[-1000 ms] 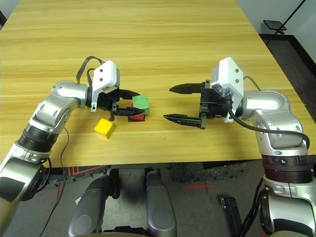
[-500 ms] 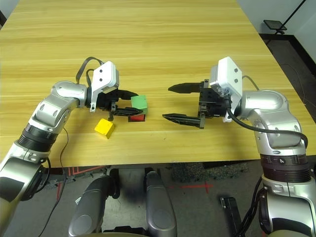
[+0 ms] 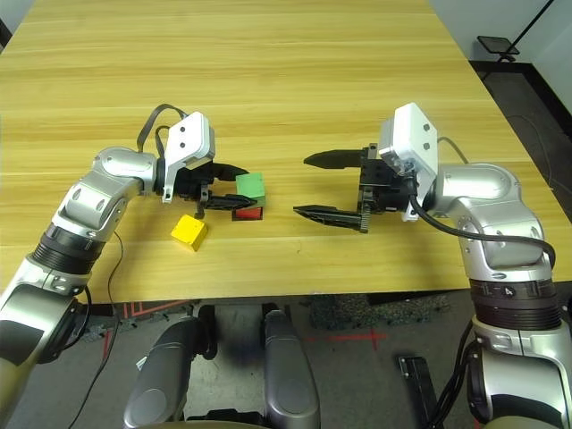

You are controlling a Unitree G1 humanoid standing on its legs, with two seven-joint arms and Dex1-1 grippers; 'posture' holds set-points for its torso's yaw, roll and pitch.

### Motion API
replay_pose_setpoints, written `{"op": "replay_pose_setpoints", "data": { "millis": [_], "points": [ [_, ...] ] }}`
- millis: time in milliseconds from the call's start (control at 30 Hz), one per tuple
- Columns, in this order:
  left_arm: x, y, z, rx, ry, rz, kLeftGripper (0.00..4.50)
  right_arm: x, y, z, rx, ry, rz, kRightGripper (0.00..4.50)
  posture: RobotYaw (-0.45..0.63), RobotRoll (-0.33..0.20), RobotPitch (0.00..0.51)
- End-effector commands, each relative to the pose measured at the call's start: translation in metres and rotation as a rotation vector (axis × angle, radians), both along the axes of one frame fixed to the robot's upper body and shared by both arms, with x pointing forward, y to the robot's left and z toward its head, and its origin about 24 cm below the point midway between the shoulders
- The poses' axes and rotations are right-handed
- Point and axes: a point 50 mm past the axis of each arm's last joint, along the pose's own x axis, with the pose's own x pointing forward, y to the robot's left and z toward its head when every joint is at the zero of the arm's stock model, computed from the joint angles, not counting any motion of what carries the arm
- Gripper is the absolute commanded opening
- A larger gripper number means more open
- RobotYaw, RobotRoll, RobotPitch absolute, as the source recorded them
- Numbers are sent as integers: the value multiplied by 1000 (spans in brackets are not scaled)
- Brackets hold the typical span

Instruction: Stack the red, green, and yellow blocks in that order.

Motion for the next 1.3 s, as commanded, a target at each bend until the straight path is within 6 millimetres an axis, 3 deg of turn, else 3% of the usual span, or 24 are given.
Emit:
{"op": "replay_pose_setpoints", "data": {
  "millis": [33, 200, 233, 400, 433, 633, 933, 1100, 1300],
  "points": [
    [1, 0, -5, 22, 11, 4, 2024, -2, 5, 0, 1, 0, 25, 4500, 180, 52, 309],
    [0, 2, -3, 22, 32, -5, 2024, -1, 5, 0, 3, 0, 27, 4500, 184, 53, 311],
    [0, 2, -1, 15, 32, -1, 2749, -1, 5, 0, 3, 1, 27, 4500, 184, 53, 311],
    [-1, 1, 4, 9, 36, -4, 4354, 1, 5, -1, 3, 2, 26, 4500, 188, 55, 314],
    [-1, 1, 5, 5, 39, -7, 4438, 1, 5, -1, 3, 3, 25, 4500, 188, 55, 314],
    [-2, 8, 11, 22, 44, 5, 4438, 1, 5, -1, 4, 4, 26, 4500, 189, 56, 316],
    [-11, 41, 20, 77, 68, 46, 4438, -2, -1, 2, -9, 9, 29, 4500, 173, 56, 309],
    [-27, 65, 21, 97, 95, 32, 4438, -6, -6, 4, -17, 11, 31, 4500, 167, 56, 299],
    [-56, 82, 16, 136, 111, -149, 4438, -9, -8, 5, -25, 10, 31, 4500, 174, 59, 285]
  ]
}}
